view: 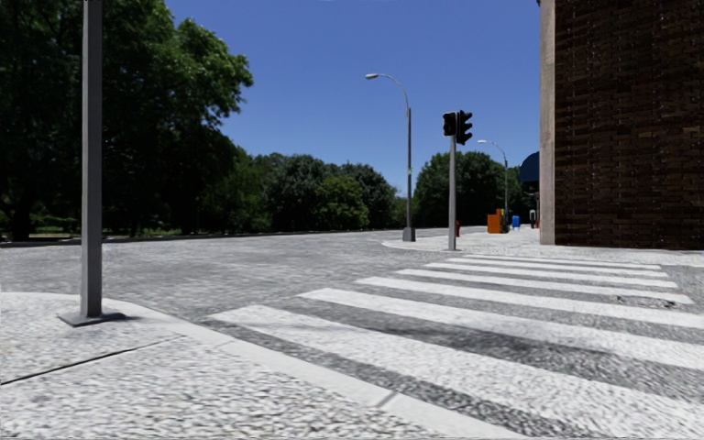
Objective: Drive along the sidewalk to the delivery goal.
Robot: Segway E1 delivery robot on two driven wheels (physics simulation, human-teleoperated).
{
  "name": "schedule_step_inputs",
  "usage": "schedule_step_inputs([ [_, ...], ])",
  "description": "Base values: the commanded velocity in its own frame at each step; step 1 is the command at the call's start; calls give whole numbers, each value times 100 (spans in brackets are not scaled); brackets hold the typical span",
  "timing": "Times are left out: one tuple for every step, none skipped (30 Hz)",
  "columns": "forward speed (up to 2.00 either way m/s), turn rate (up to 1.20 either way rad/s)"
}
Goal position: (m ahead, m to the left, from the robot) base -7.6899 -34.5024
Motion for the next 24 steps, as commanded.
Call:
schedule_step_inputs([
  [200,-99],
  [200,-99],
  [200,-99],
  [200,-99],
  [200,-99],
  [200,-99],
  [200,-99],
  [200,-91],
  [200,-76],
  [200,-76],
  [200,-27],
  [200,0],
  [200,0],
  [200,0],
  [200,0],
  [200,0],
  [200,0],
  [200,0],
  [200,0],
  [200,0],
  [200,0],
  [200,0],
  [200,0],
  [200,0],
])
